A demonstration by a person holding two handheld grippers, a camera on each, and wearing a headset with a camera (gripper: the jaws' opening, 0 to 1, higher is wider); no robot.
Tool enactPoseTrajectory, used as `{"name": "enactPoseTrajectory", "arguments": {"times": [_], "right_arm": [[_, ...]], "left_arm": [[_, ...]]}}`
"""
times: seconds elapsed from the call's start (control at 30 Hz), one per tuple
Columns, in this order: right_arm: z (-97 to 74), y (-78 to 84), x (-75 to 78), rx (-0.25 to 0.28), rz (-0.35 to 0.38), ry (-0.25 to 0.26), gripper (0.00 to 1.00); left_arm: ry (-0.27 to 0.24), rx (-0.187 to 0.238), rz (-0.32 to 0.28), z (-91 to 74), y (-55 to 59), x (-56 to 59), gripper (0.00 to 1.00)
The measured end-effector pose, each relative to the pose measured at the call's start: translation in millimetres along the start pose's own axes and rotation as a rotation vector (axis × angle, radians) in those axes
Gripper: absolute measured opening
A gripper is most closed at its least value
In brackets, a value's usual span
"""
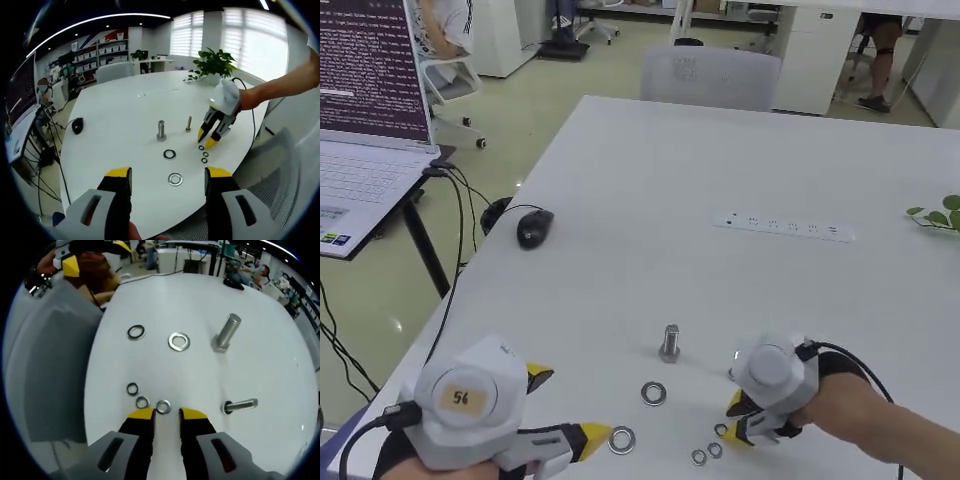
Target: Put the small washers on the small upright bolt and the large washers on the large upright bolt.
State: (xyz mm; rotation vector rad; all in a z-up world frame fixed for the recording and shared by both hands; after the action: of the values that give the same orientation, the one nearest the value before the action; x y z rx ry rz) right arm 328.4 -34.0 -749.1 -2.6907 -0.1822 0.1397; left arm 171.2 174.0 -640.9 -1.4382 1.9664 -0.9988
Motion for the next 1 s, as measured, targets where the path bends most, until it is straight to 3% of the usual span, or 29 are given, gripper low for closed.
{"name": "enactPoseTrajectory", "arguments": {"times": [0.17,0.63,0.7,1.0], "right_arm": [[3.1,-0.5,-1.3,-0.027,-0.066,-0.01,0.19],[4.2,-4.0,-0.7,-0.043,-0.159,-0.046,0.19],[4.5,-4.1,-1.7,-0.051,-0.203,-0.049,0.19],[5.4,-2.9,-0.6,-0.037,-0.199,-0.052,0.14]], "left_arm": [[-0.002,0.0,0.002,-0.1,-0.3,0.2,0.58],[0.005,-0.001,0.0,2.5,-0.3,5.3,0.58],[0.004,-0.003,0.003,2.7,-0.9,6.0,0.58],[0.005,0.0,0.004,3.9,-2.2,7.7,0.58]]}}
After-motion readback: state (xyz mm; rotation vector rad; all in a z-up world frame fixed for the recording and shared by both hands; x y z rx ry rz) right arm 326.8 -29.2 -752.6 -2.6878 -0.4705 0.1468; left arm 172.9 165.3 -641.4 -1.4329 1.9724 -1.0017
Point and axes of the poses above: the centre of the closed fingertips' face, and the gripper's own axes: z roughly forward along the fingers, x roughly to its right, y roughly out of its underside, the point moved 8 cm from there along -z, roughly backward along the fingers, and after that the axes turned 3 degrees about -y, right-handed, at the moved point
